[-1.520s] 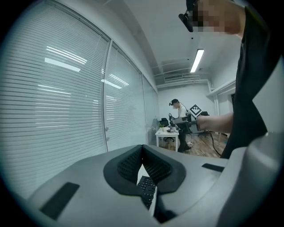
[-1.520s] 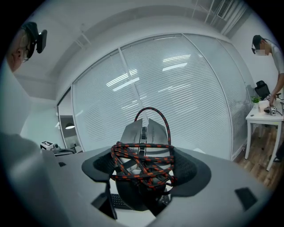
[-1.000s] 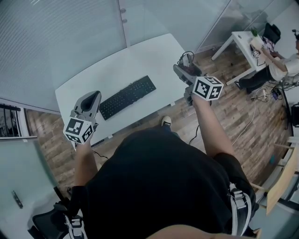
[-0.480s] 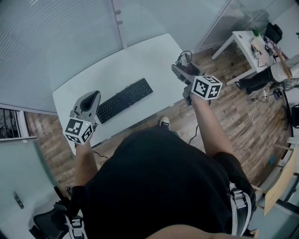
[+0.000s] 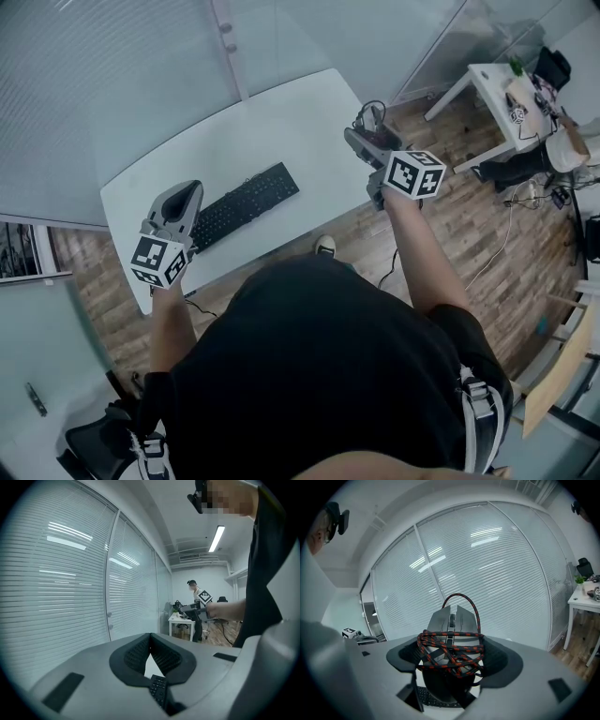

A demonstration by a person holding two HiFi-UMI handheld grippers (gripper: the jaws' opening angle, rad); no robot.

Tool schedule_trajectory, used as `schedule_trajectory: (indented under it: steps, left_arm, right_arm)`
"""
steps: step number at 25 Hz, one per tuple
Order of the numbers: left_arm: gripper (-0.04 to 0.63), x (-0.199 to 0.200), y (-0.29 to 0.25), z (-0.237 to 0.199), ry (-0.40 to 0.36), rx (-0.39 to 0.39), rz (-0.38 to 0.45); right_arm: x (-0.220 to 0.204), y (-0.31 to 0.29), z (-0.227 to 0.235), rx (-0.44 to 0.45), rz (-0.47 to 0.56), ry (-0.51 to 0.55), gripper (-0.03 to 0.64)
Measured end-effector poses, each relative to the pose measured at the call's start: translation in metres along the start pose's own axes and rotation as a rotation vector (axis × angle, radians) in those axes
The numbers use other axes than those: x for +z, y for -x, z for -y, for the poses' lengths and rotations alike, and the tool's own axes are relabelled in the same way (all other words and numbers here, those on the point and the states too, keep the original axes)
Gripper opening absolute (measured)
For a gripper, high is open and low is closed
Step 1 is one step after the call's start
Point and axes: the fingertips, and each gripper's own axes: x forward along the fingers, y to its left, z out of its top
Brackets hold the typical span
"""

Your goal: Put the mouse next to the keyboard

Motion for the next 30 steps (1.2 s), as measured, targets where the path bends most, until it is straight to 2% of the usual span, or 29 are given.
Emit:
schedule_trajectory:
  steps: [6,12,30]
  left_arm:
    - [0.021,0.002,-0.003,0.002,-0.001,0.014,0.0]
    - [0.021,0.017,-0.041,0.008,-0.002,0.023,-0.011]
    - [0.021,0.035,-0.088,0.035,-0.005,0.067,-0.028]
  right_arm:
    - [-0.001,-0.003,0.005,0.014,-0.007,-0.002,0.402]
    - [0.016,-0.009,0.041,0.027,-0.015,-0.011,0.402]
    - [0.031,-0.011,0.092,0.077,-0.05,-0.008,0.402]
